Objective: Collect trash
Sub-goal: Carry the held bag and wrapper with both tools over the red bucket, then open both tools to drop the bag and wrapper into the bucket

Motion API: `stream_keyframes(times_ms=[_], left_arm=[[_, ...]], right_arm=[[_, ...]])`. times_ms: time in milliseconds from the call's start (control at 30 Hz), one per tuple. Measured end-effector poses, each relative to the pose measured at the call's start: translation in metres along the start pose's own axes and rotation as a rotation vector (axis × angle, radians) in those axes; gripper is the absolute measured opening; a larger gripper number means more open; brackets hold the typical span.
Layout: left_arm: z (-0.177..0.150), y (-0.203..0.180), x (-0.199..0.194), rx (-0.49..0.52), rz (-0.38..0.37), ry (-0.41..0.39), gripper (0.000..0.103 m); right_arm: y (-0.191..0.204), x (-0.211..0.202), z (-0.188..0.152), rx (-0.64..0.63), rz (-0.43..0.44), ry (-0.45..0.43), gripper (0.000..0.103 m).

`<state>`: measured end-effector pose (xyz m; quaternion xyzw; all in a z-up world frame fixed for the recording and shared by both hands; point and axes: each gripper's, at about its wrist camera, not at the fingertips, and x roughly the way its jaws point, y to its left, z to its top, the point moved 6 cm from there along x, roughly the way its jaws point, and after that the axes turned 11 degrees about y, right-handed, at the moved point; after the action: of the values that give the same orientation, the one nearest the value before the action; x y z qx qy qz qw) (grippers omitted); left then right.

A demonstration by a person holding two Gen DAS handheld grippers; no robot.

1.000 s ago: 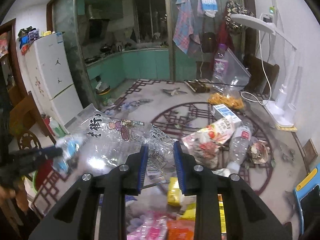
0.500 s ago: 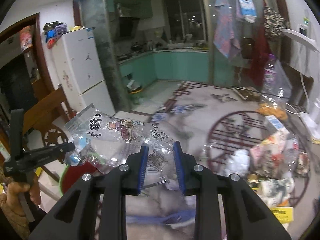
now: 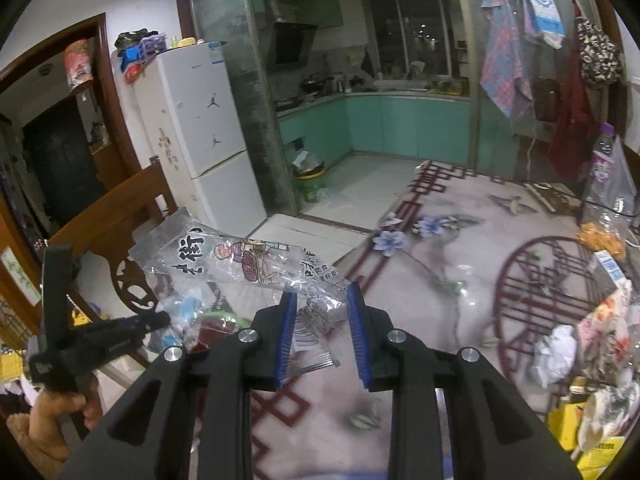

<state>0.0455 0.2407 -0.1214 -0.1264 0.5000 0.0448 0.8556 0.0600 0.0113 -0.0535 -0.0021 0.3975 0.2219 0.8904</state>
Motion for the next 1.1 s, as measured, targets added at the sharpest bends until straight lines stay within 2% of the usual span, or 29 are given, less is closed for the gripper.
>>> stream_keyframes(times_ms=[100, 267, 433, 533, 733, 767, 800, 833, 867, 1000, 1100], left_arm=[[0.001, 0.013, 0.0, -0.025, 0.032, 0.0, 0.021], [-0.001, 0.035, 0.005, -0.091, 0.02, 0.034, 0.021], [-0.001, 0.047, 0.003, -0.133, 0.033, 0.03, 0.021], [0.0, 0.055, 0.003, -0.159, 0.042, 0.029, 0.021], [-0.001, 0.061, 0.006, -0.189, 0.03, 0.042, 0.021], [-0.001, 0.064, 0.005, -0.201, 0.044, 0.034, 0.027], [0.0, 0.069, 0.004, -0.219, 0.062, 0.023, 0.043], [0.0, 0.07, 0.002, -0.231, 0.069, 0.011, 0.052], [0.001, 0.072, -0.001, -0.241, 0.071, -0.006, 0.069], [0.004, 0.065, -0.007, -0.233, 0.062, -0.028, 0.075], [0.006, 0.044, -0.003, -0.187, 0.03, -0.016, 0.076]], right_arm=[[0.014, 0.009, 0.006, -0.013, 0.023, 0.015, 0.025], [0.037, 0.033, 0.005, -0.033, 0.07, 0.069, 0.025], [0.061, 0.066, -0.007, -0.033, 0.138, 0.17, 0.025], [0.076, 0.087, -0.017, -0.059, 0.134, 0.227, 0.026], [0.093, 0.117, -0.032, -0.031, 0.169, 0.288, 0.029], [0.093, 0.119, -0.033, -0.03, 0.171, 0.289, 0.037], [0.094, 0.121, -0.033, -0.027, 0.177, 0.29, 0.06], [0.093, 0.121, -0.033, -0.019, 0.179, 0.282, 0.07], [0.093, 0.118, -0.032, -0.012, 0.182, 0.265, 0.073], [0.079, 0.104, -0.032, -0.004, 0.154, 0.237, 0.072], [0.056, 0.082, -0.038, 0.026, 0.134, 0.219, 0.072]])
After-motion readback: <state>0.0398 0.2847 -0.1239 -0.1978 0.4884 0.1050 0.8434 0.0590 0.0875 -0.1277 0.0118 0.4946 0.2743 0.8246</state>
